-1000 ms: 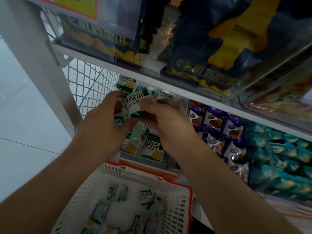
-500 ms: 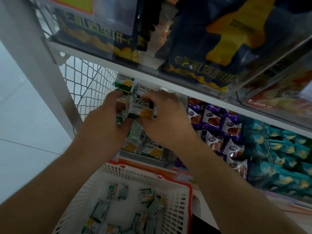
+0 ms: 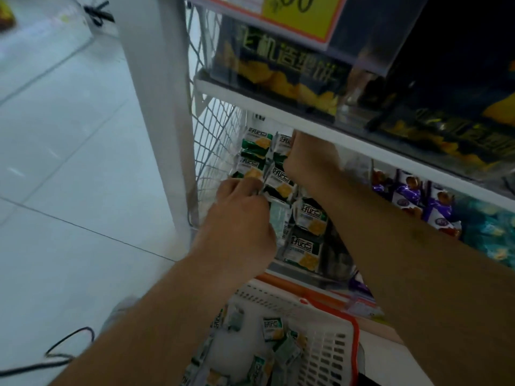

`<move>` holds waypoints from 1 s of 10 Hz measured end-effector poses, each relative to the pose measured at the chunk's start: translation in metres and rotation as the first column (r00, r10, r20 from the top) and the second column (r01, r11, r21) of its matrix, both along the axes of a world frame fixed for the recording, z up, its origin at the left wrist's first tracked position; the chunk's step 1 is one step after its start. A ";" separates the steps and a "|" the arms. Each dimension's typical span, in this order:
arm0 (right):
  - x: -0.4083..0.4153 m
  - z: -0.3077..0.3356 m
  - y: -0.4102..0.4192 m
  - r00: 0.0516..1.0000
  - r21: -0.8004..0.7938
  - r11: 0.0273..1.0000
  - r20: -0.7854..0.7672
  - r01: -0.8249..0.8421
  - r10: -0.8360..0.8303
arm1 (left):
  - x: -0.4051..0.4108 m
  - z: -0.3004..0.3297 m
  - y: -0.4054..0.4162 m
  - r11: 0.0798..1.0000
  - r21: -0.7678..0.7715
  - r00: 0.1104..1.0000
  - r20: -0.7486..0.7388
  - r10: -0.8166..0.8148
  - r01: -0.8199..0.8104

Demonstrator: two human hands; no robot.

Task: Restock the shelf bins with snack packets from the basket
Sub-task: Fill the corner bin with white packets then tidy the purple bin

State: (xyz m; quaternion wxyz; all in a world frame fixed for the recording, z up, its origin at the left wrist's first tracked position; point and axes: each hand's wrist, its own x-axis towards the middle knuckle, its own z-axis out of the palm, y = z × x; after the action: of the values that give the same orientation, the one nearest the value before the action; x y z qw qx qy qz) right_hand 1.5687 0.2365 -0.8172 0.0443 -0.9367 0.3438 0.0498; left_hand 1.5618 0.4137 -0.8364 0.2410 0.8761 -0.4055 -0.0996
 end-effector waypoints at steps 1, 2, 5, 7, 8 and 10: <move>0.007 -0.009 -0.007 0.998 0.060 0.998 0.055 0.019 -0.023 | -0.001 0.008 0.000 1.000 0.018 0.999 -0.040 0.015 -0.015; -0.007 0.004 0.007 0.989 0.140 0.986 0.101 0.089 -0.104 | 0.000 0.016 0.001 0.999 0.009 0.998 -0.049 0.042 -0.042; -0.078 -0.013 0.050 0.959 0.432 0.857 0.162 -0.282 0.233 | 0.005 0.034 0.008 0.982 -0.119 0.986 -0.099 0.134 -0.146; -0.088 -0.036 0.040 0.967 0.278 0.928 0.131 -0.248 0.218 | -0.002 0.031 0.013 0.976 -0.149 0.985 -0.100 0.143 -0.157; -0.092 -0.018 0.038 0.977 0.419 0.902 0.215 -0.108 0.017 | -0.002 0.025 0.013 0.980 -0.120 0.982 -0.122 0.145 -0.160; -0.072 0.036 0.021 0.770 0.968 0.251 0.149 0.015 -0.620 | 0.008 0.016 0.008 0.974 -0.143 0.975 -0.159 0.152 -0.175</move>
State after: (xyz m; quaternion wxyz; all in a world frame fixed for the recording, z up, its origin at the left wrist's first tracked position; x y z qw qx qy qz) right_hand 1.4966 0.2576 -0.7814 0.6717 -0.6129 0.4156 -0.0222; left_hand 1.5693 0.4222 -0.8209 0.3456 0.8753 -0.3194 -0.1118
